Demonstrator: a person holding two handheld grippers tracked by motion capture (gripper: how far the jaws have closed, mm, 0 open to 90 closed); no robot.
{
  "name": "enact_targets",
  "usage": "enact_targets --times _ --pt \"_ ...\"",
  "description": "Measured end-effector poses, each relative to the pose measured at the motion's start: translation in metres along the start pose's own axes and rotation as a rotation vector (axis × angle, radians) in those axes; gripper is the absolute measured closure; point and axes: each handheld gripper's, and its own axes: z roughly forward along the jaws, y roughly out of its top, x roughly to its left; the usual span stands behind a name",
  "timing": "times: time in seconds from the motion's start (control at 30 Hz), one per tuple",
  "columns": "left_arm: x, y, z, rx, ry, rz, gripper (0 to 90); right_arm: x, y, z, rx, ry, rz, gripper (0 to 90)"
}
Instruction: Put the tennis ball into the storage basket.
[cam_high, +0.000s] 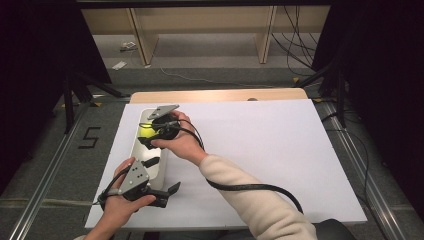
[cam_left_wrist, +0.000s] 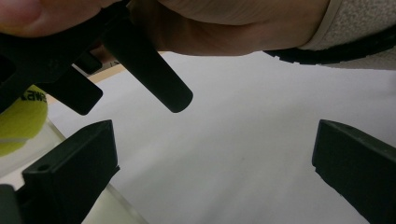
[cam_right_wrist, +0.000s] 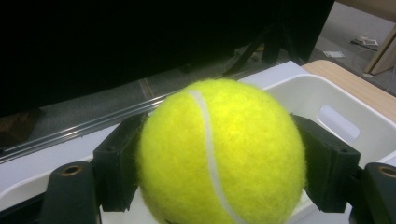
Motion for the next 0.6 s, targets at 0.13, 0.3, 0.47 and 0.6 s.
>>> enact_targets --times 0.13,0.3,0.47,0.6 --pt "-0.0001 -0.0001 0.0001 0.001 0.000 0.000 0.0 -0.0001 0.0008 0.0016 0.000 0.000 -0.004 25.9" --pt "-0.0002 -0.0002 0.0001 0.000 -0.002 -0.001 0.0 -0.0002 0.0019 0.0037 0.009 0.000 -0.003 25.9" --pt "-0.0003 -0.0002 0.0002 0.001 -0.003 0.000 0.0 -0.0004 0.0032 0.0060 0.018 0.003 -0.008 25.9" --pt "-0.0004 -0.0004 0.0003 0.002 -0.003 0.001 0.0 -0.0005 0.0040 0.0080 0.023 0.007 -0.005 25.8"
